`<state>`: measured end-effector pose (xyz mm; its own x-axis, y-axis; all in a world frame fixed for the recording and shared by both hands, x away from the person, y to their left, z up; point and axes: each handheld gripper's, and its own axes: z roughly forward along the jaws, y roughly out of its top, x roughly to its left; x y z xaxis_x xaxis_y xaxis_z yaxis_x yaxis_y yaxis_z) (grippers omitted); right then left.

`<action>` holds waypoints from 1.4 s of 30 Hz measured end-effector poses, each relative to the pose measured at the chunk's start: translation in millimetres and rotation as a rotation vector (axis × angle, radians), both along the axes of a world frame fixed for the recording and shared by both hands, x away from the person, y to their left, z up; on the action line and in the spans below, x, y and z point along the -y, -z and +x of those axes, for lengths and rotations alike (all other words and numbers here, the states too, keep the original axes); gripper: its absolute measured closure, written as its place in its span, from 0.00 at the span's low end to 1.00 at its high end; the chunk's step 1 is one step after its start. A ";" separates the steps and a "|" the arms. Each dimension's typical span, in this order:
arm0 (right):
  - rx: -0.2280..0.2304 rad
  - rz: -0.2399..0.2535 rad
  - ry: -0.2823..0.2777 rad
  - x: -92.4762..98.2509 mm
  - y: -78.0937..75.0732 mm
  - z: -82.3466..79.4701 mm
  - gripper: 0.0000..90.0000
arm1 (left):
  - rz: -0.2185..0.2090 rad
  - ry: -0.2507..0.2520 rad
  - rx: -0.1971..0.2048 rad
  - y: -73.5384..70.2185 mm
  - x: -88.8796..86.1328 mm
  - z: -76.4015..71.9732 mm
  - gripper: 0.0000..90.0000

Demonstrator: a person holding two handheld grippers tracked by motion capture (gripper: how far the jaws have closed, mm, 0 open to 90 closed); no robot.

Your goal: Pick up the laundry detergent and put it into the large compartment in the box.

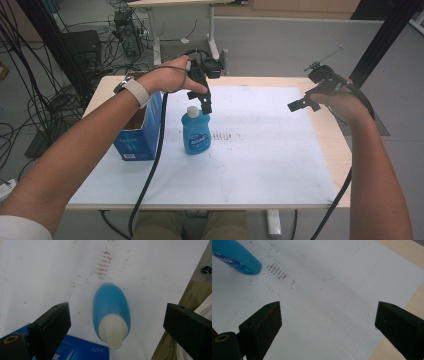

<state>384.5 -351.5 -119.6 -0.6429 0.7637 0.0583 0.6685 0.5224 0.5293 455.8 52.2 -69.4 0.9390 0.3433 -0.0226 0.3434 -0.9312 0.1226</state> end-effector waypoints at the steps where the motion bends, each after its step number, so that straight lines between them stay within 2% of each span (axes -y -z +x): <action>1: 0.000 0.000 0.000 0.0 0.0 0.0 0.08 | -0.007 -0.005 0.002 0.8 -1.4 -0.9 0.09; 10: -0.001 -0.002 0.000 -1.9 0.1 0.4 0.08 | -0.018 -0.015 0.004 8.1 -8.4 -2.4 0.09; 17: -0.003 -0.002 -0.006 -3.9 1.6 2.2 0.08 | 0.000 -0.017 0.009 16.5 -7.9 -6.4 0.09; 28: -0.004 -0.001 -0.007 -5.5 1.6 2.2 0.08 | -0.010 -0.035 0.012 25.8 -13.5 -6.9 0.09; 42: -0.006 0.000 -0.006 -5.2 2.4 1.5 0.08 | -0.006 -0.035 0.015 34.3 -12.4 -7.9 0.09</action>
<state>386.0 -346.4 -122.0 -0.6470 0.7600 0.0621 0.6688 0.5265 0.5249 447.9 64.5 -103.7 0.9267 0.3758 -0.0110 0.3738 -0.9178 0.1339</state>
